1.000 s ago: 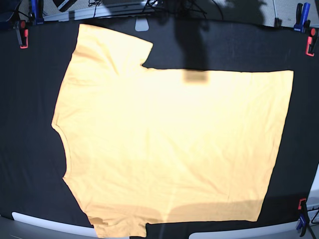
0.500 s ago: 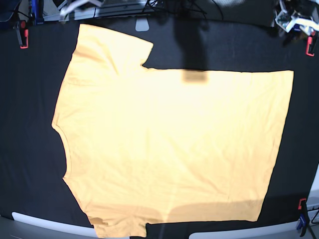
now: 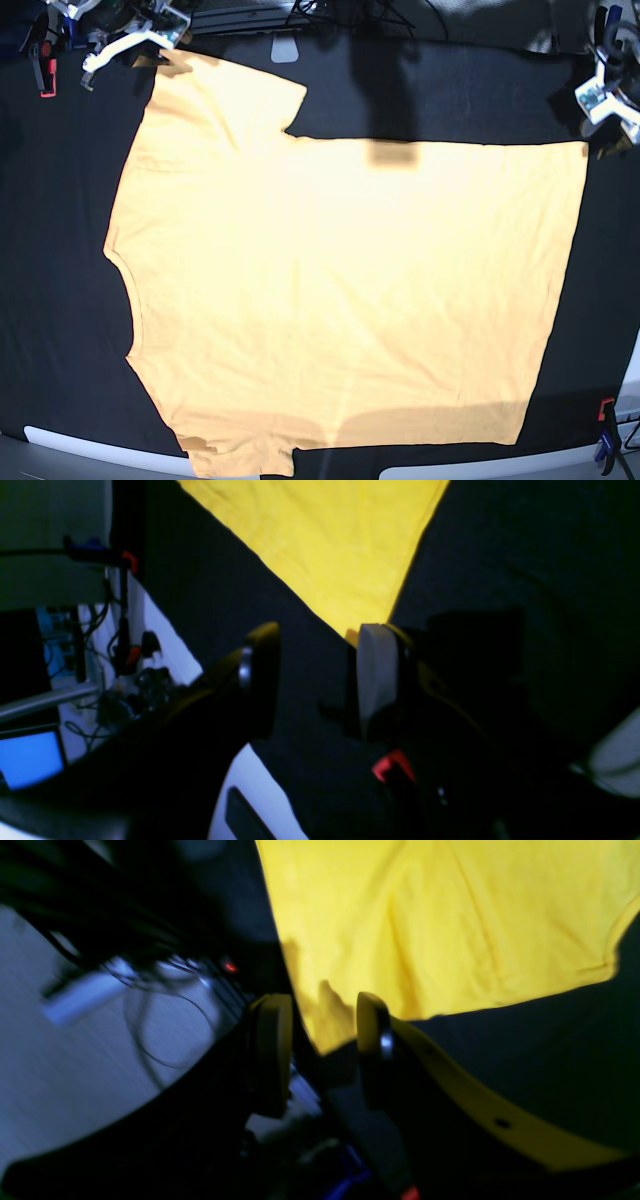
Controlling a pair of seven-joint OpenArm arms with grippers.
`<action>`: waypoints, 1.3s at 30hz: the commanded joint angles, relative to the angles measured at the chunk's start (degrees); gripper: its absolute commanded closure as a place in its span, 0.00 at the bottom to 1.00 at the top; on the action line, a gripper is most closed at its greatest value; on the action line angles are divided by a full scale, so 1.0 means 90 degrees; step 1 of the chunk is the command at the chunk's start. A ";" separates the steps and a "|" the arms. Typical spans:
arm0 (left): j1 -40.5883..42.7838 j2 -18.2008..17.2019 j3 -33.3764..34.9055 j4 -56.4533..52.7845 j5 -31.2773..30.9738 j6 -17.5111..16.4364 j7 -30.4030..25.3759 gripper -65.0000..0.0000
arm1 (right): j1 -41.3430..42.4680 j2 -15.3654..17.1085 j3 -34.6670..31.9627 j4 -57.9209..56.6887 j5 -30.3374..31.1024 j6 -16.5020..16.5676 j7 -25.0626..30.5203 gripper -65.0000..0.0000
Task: Layout the t-shirt on the table in an organized manner, then fold the t-shirt properly
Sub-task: 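Lower both grippers onto the shirt's shoulder corners and close them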
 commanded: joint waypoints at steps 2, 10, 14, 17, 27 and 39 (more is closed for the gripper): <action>-0.0182 -0.0104 -0.0058 -0.0165 -0.0010 -0.0180 -0.0206 0.64 | 0.0056 0.0053 0.0041 0.0112 -0.0092 -0.0032 0.0124 0.67; -0.1226 -0.0104 0.1054 -0.1005 0.0017 -0.0437 -0.0372 0.64 | 0.0709 0.0053 0.0041 0.0112 -0.0044 -0.0032 0.0085 0.67; -0.1870 -0.0102 0.1571 -0.1457 0.0129 -0.0413 -0.0342 0.64 | 0.0937 0.0029 0.0041 0.0112 -0.0044 -0.0032 -0.0044 0.67; -0.2186 -0.0104 0.1605 -0.1780 0.0109 -0.0418 -0.0386 0.64 | 0.1039 -0.0053 0.0041 0.0112 -0.0041 -0.0032 -0.0087 0.67; -0.2399 -0.0109 0.1741 -0.2344 0.0114 -0.0442 -0.0901 0.64 | 0.1098 -0.0053 0.0041 0.0112 -0.0044 -0.0034 -0.0083 0.67; -0.2985 -0.0053 0.2409 -0.2926 0.0656 -0.0425 -0.0899 0.64 | 0.1098 -0.0053 0.0041 0.0112 -0.0039 -0.0034 -0.0092 0.67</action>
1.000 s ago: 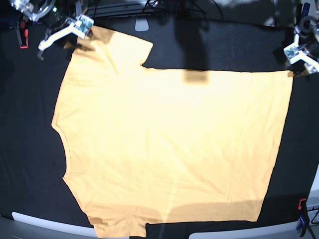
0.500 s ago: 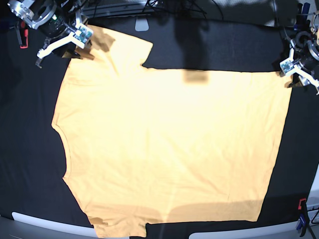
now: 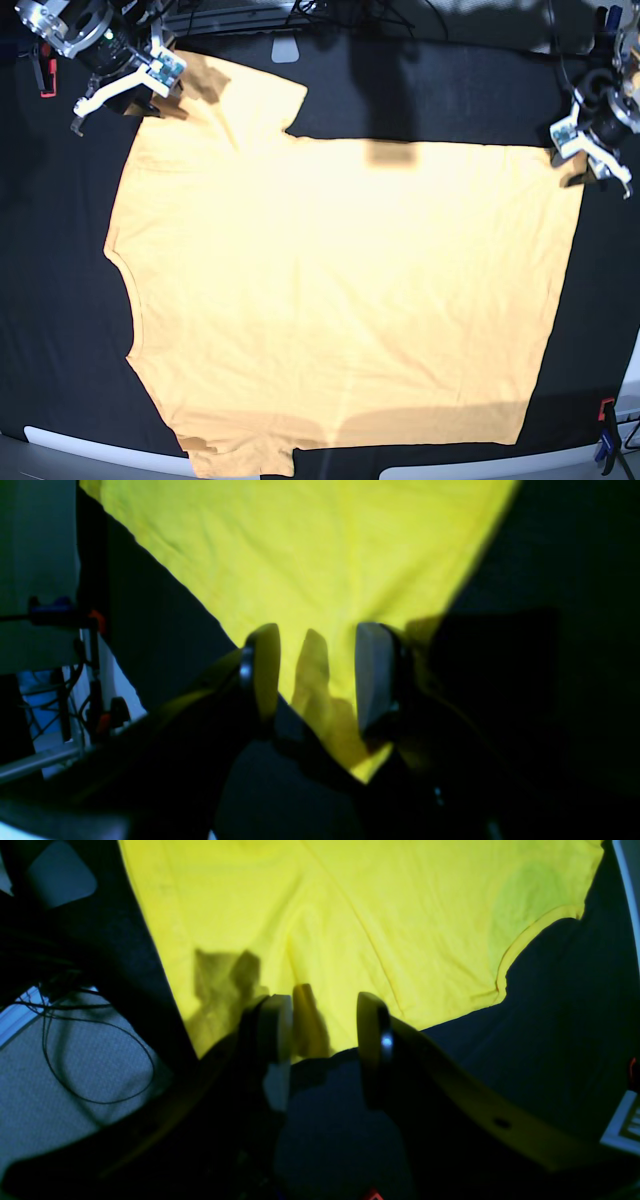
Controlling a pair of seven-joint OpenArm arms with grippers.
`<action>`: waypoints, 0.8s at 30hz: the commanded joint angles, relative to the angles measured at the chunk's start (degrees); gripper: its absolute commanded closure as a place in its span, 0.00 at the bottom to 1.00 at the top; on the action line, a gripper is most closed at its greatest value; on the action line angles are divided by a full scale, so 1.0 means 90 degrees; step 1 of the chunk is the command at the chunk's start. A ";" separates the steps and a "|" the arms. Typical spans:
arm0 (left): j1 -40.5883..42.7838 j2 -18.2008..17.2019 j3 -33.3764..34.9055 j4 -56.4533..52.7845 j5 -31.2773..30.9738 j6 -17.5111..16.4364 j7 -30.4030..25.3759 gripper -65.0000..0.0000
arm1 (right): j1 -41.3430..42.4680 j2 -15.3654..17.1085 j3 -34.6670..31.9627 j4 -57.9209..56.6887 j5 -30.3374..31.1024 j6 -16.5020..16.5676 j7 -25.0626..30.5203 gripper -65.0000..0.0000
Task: Layout the t-shirt on the table in an organized manner, then fold the t-shirt properly
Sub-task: 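Lower both grippers onto the shirt's shoulder corners and close them, then lift the shoulder corners with both grippers and pull them apart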
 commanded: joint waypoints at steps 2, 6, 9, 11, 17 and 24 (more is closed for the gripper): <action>-0.0214 -0.0129 -0.0029 -0.0197 0.0041 -0.0029 0.0148 0.64 | -0.0015 0.0070 0.0044 0.0112 0.0019 -0.0053 0.0097 0.67; -0.0449 -0.0126 -0.0029 -0.0444 0.0044 -0.0034 -0.0104 0.64 | -0.0015 0.0070 0.0044 0.0112 0.0019 -0.0053 0.0097 0.67; -0.0474 -0.0126 -0.0029 -0.0488 0.0049 -0.0039 -0.0180 0.66 | -0.0015 0.0070 0.0044 0.0112 0.0019 -0.0053 0.0097 0.67; -0.0471 -0.0136 -0.0029 -0.0486 0.0041 -0.0032 -0.0165 0.66 | -0.0017 0.0068 0.0044 0.0112 0.0019 -0.0053 0.0095 0.67; -0.0095 -0.0568 -0.0032 0.0126 -0.0129 -0.0019 0.0741 0.67 | -0.0017 0.0068 0.0044 0.0112 0.0022 -0.0053 0.0097 0.67; 0.0865 -0.0981 -0.0029 0.1302 -0.0124 -0.0019 0.0872 0.67 | -0.0015 0.0005 0.0044 0.0112 0.0022 -0.0051 0.0097 0.67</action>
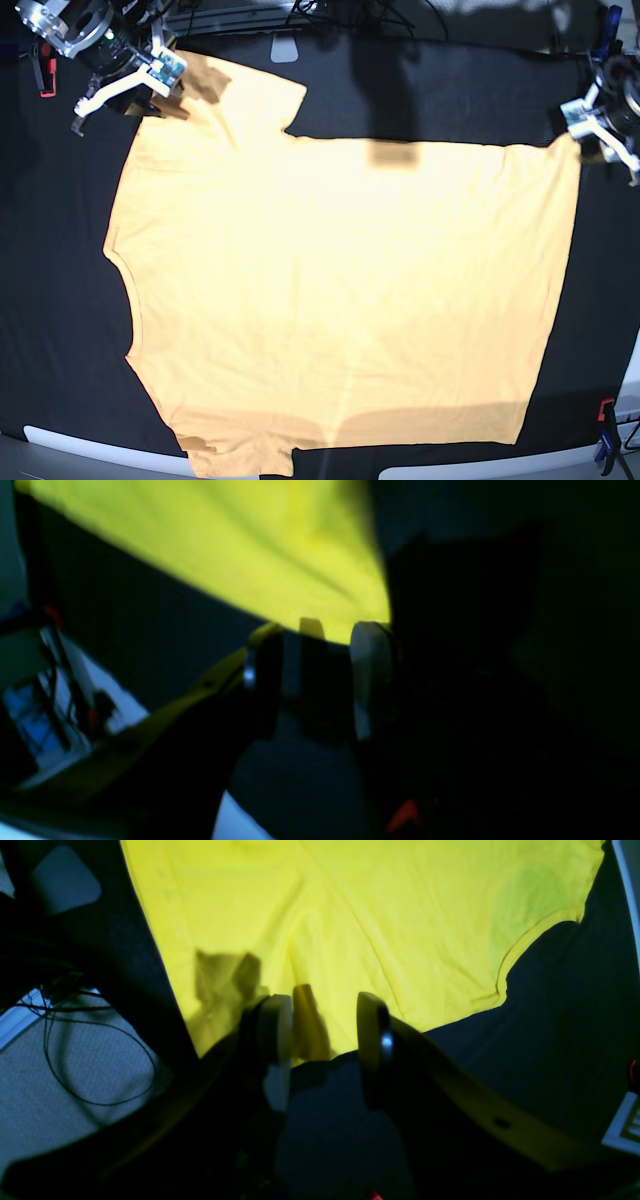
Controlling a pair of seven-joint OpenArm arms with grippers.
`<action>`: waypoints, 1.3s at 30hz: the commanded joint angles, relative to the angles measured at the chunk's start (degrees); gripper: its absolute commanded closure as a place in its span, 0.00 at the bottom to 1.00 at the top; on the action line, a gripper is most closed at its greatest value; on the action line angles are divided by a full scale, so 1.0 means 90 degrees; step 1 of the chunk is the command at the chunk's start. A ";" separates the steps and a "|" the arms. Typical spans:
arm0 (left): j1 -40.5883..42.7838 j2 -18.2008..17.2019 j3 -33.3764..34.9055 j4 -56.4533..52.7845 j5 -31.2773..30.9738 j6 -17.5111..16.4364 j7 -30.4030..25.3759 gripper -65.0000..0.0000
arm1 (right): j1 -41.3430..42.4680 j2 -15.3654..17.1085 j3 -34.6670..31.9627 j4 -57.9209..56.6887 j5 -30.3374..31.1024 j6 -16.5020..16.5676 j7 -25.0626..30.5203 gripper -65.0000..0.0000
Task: Layout the t-shirt on the table in an organized manner, then fold the t-shirt properly
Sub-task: 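Lift the shoulder corners with both grippers and pull them apart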
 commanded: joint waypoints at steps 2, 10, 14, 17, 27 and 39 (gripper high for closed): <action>-0.0017 -0.0039 -0.0053 0.0049 0.0002 0.0041 -0.0068 0.67 | -0.0017 -0.0063 0.0044 0.0112 0.0024 -0.0056 0.0102 0.67; -0.0347 0.0061 -0.0063 -0.0080 0.0017 0.0165 0.0126 0.67 | -0.0019 -0.0308 0.0044 0.0112 0.0027 -0.0051 0.0100 0.67; -0.0716 0.0041 -0.0061 -0.0185 0.0017 0.0318 0.0658 0.67 | -0.0017 -0.0311 0.0044 0.0112 0.0024 -0.0051 0.0097 0.67; -0.0857 0.0027 -0.0063 -0.0253 0.0007 0.0641 0.1139 0.67 | -0.0019 -0.0308 0.0044 0.0112 0.0027 -0.0051 0.0097 0.67; 0.0219 -0.0182 -0.0063 0.0690 -0.0051 0.0940 0.0838 0.67 | -0.0017 -0.0308 0.0044 0.0112 0.0027 -0.0051 0.0100 0.67; 0.0432 0.0165 -0.0061 0.0714 -0.0029 0.0619 0.0270 0.67 | -0.0019 -0.0308 0.0044 0.0112 0.0046 -0.0051 0.0090 0.67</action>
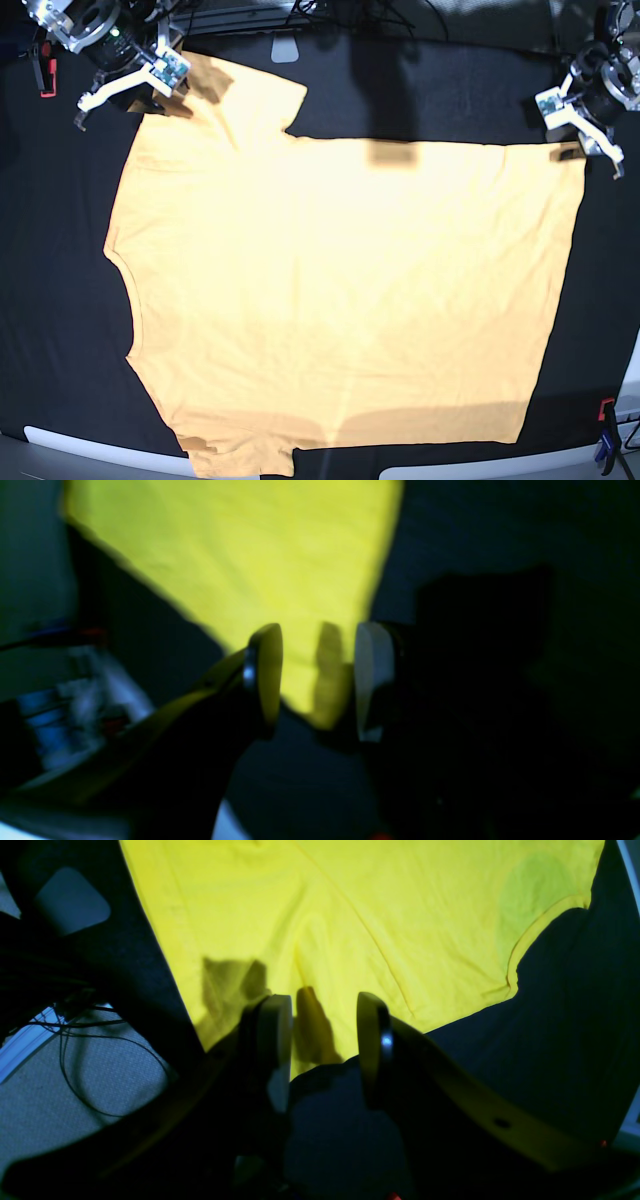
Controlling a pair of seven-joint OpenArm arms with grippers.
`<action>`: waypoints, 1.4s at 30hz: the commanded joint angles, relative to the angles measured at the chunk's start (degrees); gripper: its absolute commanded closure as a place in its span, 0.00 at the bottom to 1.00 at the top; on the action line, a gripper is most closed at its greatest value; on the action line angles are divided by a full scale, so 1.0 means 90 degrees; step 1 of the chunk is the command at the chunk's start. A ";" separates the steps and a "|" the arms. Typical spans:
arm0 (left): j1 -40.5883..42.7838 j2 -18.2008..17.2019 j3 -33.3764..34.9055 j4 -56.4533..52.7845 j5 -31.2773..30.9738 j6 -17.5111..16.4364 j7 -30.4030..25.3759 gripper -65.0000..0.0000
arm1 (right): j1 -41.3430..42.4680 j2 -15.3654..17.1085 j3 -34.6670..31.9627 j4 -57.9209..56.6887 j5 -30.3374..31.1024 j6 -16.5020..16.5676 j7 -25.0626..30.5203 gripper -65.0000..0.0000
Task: Layout the t-shirt on the table in an organized manner, then fold the t-shirt properly
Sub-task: 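Lift the shoulder corners with both grippers and pull them apart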
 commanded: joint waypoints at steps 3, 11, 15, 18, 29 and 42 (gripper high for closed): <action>-0.0134 0.0002 -0.0063 -0.0272 0.0420 0.0078 -0.0202 0.67 | -0.0029 0.0070 0.0041 0.0112 0.0032 -0.0051 0.0102 0.67; -0.0891 0.0420 -0.0063 -0.1112 0.0457 0.0053 -0.0284 0.67 | -0.0032 0.0068 0.0041 0.0112 0.0029 -0.0051 0.0102 0.67; -0.1185 0.0398 -0.0063 -0.1506 0.0474 0.0027 -0.0313 0.67 | -0.0029 0.0068 0.0041 0.0112 0.0032 -0.0051 0.0102 0.67; -0.1268 0.0398 -0.0063 -0.1707 0.0474 0.0002 -0.0561 0.67 | -0.0032 0.0068 0.0041 0.0112 0.0029 -0.0051 0.0102 0.67; -0.1246 0.0457 -0.0063 -0.1761 0.0476 -0.0556 -0.1496 0.78 | -0.0032 0.0068 0.0041 0.0112 0.0024 0.0114 -0.0158 0.67; -0.1246 0.0646 -0.0063 -0.1826 0.0476 -0.0568 -0.1477 1.00 | 0.0007 0.0073 0.0041 0.0083 -0.0085 0.0993 -0.0138 0.60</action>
